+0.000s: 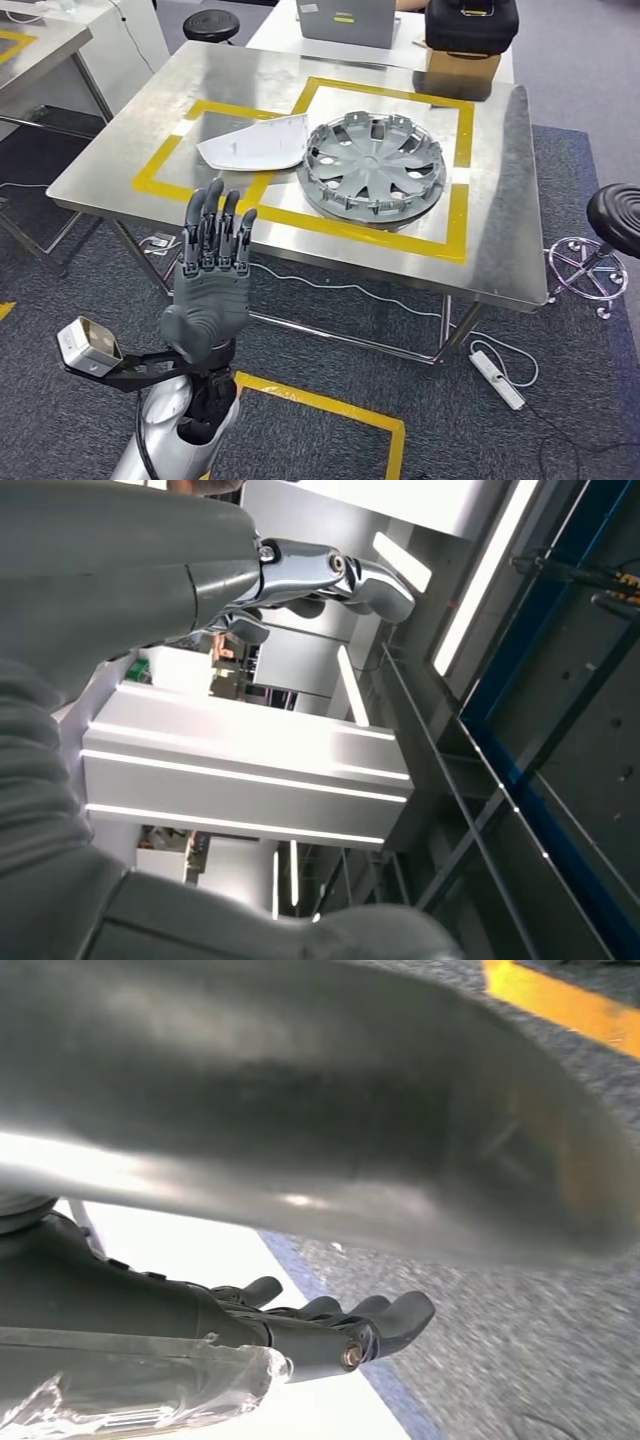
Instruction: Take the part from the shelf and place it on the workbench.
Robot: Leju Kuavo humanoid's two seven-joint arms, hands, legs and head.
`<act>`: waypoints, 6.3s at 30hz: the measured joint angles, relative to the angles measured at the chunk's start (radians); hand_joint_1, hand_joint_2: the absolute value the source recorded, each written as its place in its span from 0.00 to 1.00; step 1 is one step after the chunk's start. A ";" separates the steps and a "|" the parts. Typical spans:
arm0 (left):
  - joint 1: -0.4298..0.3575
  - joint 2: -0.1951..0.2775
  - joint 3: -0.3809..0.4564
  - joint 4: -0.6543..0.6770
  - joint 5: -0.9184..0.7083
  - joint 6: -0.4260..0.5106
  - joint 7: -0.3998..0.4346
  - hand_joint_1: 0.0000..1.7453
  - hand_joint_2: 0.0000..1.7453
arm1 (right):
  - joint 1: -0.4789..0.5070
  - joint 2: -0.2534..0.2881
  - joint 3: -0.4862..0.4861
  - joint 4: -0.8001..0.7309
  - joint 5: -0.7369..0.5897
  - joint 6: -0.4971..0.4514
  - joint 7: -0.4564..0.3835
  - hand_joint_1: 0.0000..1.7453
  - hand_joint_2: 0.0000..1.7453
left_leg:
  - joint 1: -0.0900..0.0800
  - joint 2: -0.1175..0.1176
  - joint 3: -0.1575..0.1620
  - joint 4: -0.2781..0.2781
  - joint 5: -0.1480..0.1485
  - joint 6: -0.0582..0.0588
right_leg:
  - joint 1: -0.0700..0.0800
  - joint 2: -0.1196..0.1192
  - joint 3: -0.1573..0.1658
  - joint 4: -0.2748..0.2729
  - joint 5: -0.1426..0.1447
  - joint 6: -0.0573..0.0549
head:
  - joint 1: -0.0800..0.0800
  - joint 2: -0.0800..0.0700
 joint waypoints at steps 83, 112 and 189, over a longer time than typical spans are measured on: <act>0.060 0.081 0.478 1.424 -0.185 0.547 0.514 0.00 0.00 | 0.024 0.004 -0.086 0.000 -0.157 0.198 -0.558 0.00 0.75 | 0.007 -0.011 0.042 0.000 -0.043 0.033 | -0.004 0.000 -0.178 0.285 -0.083 0.032 | 0.003 0.000; 0.054 0.108 0.149 1.441 -0.538 0.535 0.829 0.00 0.00 | 0.012 -0.005 -0.118 0.000 -0.157 0.234 -0.282 0.00 1.00 | 0.010 -0.013 0.038 0.009 -0.047 0.031 | -0.003 0.000 -0.174 0.291 -0.108 0.036 | 0.003 0.000; 0.049 0.098 0.059 1.445 -0.621 0.634 0.918 0.00 0.00 | 0.008 -0.004 -0.146 0.000 -0.128 0.129 -0.089 0.00 1.00 | 0.009 -0.016 -0.121 0.269 -0.141 -0.024 | -0.001 -0.032 -0.029 0.032 -0.004 -0.022 | -0.008 0.000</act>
